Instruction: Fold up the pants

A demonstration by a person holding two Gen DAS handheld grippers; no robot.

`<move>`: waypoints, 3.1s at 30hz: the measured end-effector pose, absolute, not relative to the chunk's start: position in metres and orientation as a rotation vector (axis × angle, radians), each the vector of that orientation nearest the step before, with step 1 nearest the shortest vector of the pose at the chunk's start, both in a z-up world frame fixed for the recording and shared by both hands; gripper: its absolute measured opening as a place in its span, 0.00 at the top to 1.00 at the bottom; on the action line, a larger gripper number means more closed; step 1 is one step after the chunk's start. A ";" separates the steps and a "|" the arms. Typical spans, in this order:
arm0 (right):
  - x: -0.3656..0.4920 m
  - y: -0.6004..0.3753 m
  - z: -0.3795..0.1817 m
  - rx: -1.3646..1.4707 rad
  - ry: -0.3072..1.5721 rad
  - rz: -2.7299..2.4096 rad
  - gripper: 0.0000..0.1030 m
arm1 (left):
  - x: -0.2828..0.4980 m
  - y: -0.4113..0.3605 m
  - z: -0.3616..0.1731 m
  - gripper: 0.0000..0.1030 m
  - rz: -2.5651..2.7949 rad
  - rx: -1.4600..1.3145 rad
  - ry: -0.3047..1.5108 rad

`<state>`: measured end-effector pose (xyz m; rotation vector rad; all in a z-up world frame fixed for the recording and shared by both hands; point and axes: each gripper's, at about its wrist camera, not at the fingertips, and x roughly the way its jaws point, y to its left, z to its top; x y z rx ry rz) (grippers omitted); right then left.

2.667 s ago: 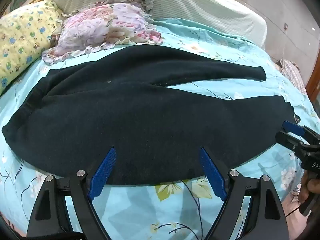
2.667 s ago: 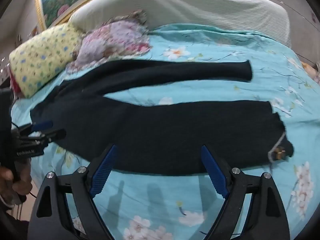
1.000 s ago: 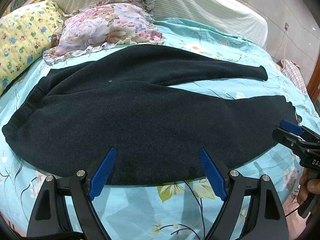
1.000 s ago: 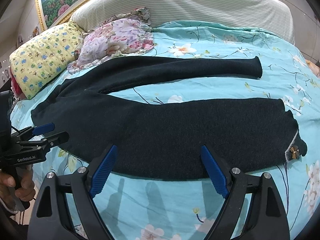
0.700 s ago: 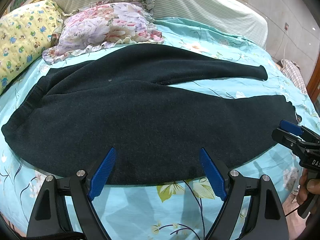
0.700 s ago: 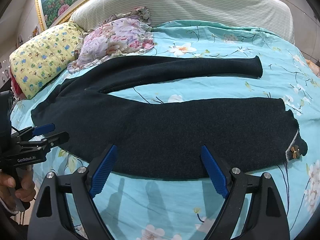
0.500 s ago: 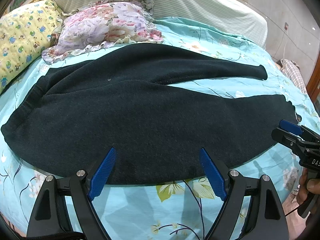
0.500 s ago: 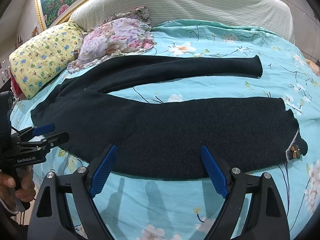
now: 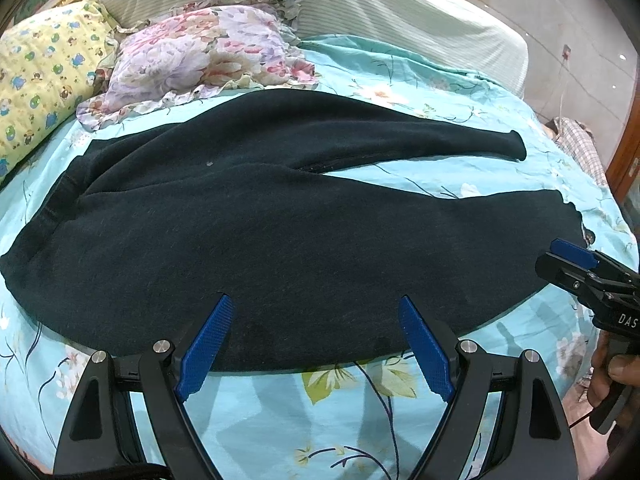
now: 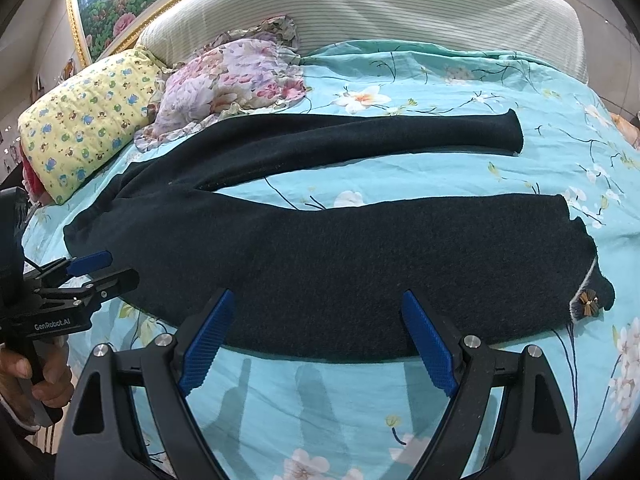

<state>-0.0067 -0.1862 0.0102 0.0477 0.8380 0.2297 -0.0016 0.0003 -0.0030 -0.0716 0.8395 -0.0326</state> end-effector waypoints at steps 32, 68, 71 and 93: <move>0.007 -0.195 0.023 0.122 0.838 0.239 0.17 | 0.023 0.001 0.016 0.17 -0.122 -0.062 0.847; 0.196 -0.343 0.050 0.236 0.948 0.050 0.25 | 0.296 -0.054 0.035 0.17 -0.518 0.232 1.010; 0.210 -0.357 0.040 0.269 0.987 0.037 0.31 | 0.317 -0.058 0.028 0.17 -0.540 0.232 1.035; 0.215 -0.365 0.055 0.276 0.956 0.159 0.97 | 0.288 -0.086 0.028 0.91 -0.804 0.257 1.085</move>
